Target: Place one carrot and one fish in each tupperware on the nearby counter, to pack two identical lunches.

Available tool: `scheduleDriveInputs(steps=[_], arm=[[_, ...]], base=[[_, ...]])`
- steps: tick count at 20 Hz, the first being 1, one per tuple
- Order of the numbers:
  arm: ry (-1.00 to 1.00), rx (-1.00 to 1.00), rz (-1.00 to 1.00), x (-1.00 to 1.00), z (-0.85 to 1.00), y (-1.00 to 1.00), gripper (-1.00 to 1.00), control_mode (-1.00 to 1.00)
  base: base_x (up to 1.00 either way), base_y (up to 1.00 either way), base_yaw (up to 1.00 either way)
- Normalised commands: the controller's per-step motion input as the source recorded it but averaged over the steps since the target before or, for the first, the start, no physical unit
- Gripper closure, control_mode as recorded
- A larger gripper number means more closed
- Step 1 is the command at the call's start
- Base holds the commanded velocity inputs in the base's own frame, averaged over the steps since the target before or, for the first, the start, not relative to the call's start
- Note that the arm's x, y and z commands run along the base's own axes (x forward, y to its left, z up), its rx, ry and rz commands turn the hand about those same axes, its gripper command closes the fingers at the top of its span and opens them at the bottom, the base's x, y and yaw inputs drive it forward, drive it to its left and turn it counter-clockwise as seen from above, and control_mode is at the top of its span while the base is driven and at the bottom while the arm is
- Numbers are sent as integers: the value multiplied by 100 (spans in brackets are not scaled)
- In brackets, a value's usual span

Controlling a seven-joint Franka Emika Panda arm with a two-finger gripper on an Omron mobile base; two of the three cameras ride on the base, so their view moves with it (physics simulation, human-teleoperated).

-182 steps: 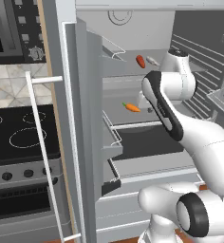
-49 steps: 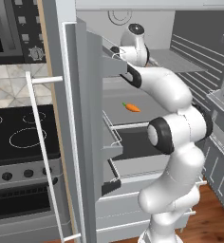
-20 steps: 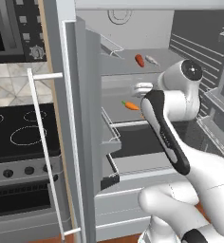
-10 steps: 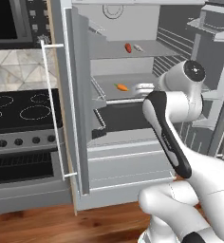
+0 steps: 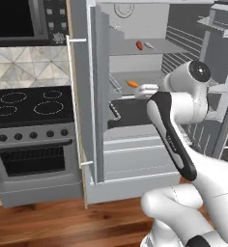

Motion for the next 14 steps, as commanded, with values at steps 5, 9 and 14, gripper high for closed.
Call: scheduleDriveInputs(steps=[5,9,14], arm=[[0,0,0,0,0,0,100,100],[0,0,0,0,0,0,100,100],[0,0,0,0,0,0,100,100]], base=[[-8,89,1],[-15,89,1],[-8,98,1]])
